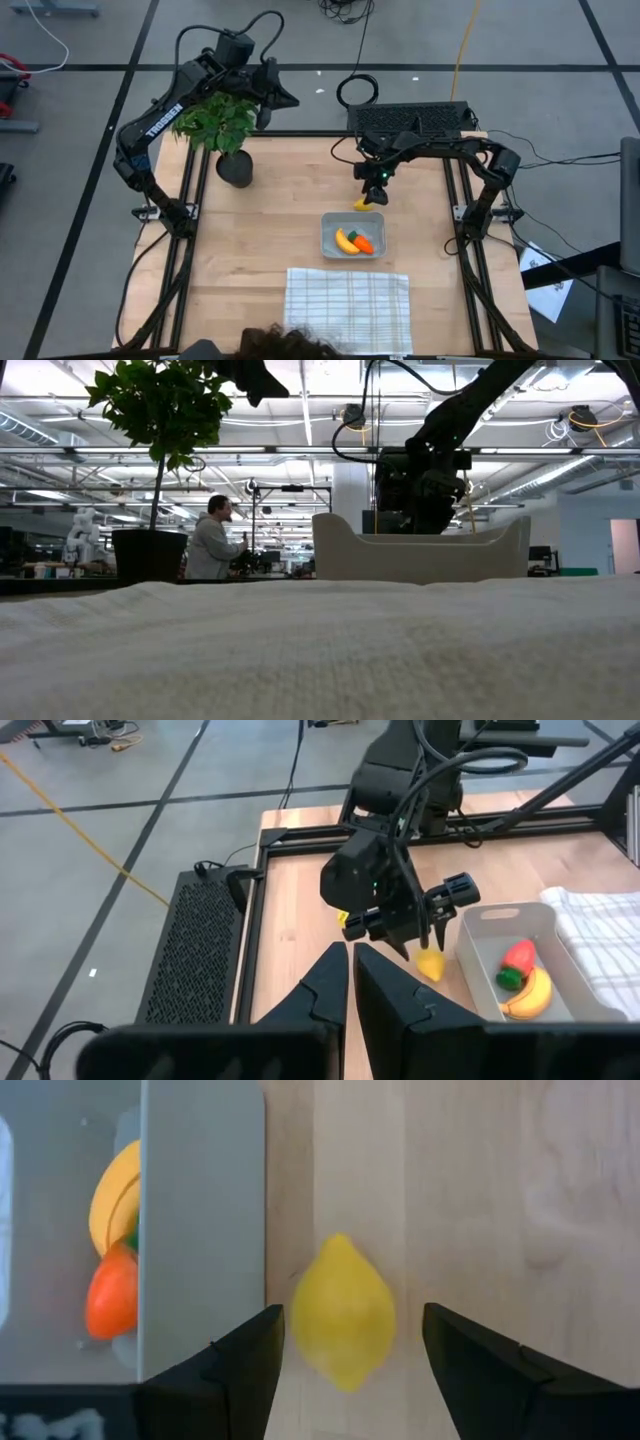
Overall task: Pick and placing Produce into tupperware
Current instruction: Put the yellow lemon into the gray bin
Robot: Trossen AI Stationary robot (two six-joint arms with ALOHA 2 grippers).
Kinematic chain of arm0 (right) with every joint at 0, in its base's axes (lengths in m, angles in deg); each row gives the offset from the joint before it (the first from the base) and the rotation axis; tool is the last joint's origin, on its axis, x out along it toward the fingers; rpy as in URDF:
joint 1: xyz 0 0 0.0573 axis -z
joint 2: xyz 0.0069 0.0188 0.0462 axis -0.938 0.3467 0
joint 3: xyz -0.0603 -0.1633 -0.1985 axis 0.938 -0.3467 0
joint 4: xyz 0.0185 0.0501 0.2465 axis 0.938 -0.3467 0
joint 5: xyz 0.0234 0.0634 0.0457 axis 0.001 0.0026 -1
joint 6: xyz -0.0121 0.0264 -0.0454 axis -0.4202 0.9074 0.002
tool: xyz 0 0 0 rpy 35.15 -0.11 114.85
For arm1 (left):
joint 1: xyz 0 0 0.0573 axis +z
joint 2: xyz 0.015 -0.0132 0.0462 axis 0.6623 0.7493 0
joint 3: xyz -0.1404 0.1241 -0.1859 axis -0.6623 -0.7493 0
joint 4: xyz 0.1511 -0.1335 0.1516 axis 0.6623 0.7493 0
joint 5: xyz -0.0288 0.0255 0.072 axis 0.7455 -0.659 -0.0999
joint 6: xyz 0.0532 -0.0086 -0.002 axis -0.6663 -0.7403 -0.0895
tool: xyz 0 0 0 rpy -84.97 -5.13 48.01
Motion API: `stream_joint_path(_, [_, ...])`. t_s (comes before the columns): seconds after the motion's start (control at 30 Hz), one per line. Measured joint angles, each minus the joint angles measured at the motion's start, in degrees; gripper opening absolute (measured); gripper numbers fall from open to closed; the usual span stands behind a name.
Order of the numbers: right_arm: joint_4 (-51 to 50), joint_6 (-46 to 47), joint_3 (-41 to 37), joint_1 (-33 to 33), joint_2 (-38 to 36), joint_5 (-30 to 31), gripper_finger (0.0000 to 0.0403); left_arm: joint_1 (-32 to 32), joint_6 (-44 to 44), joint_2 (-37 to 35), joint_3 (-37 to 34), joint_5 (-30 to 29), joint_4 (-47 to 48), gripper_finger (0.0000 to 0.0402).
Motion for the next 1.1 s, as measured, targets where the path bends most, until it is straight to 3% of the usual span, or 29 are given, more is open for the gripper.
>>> stream_joint_path(1.1, [8.97, 0.32, -6.83, -0.86, -0.08, -1.67, 0.0229, 1.88, -2.91, 0.00, 0.01, 0.35, 0.44, 0.0026])
